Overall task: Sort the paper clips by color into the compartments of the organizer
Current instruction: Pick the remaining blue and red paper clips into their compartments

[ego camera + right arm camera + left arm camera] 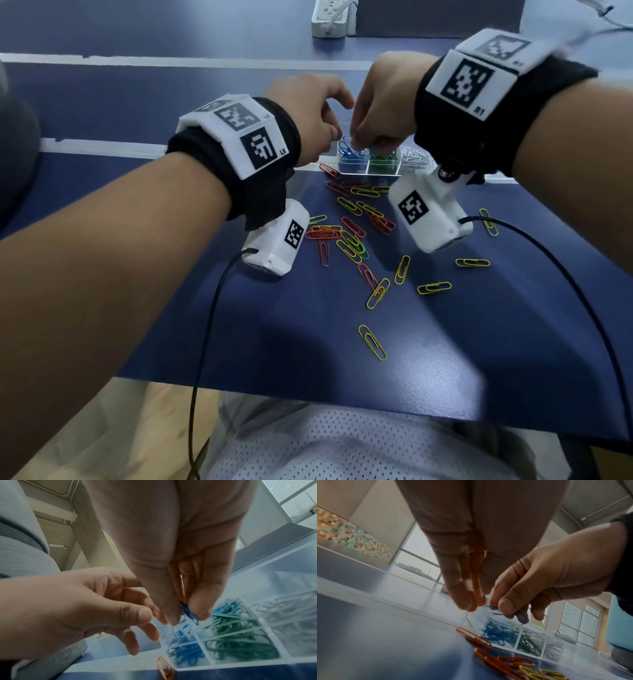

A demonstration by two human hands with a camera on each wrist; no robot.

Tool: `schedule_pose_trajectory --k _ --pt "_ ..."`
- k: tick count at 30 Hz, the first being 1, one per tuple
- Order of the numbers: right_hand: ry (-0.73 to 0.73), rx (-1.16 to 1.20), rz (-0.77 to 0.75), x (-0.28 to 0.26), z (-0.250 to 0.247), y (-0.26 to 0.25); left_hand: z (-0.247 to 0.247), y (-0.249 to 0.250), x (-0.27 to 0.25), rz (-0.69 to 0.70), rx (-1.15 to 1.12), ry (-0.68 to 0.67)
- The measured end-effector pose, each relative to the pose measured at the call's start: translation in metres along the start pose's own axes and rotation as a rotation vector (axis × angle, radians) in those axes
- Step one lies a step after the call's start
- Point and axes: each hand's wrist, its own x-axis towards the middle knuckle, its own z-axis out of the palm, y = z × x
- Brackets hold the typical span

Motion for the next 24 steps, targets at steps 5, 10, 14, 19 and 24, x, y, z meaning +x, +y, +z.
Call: schedule_pose_trajectory --k 5,10,14,19,24 --pt "0.017 0.028 0.017 -0.004 -0.002 -0.004 0.0 0.0 -0.002 0.034 0.049 -0.008" --pt "0.043 0.058 -0.002 -0.011 -0.002 -0.002 -0.001 -0.002 -0.004 0.043 0.046 -0.057" --pt "0.052 0.005 -0.049 -0.019 -0.002 0.002 -0.005 -0.004 -0.009 0.06 0.015 -0.038" --pt "0.085 -0.205 -0.174 -0.026 0.008 0.001 -0.01 -0.004 -0.021 0.087 0.219 -0.075" --pt "0.053 -0.253 -0.317 -0.049 0.018 0.005 -0.008 -0.002 -0.041 0.104 0.412 -0.209"
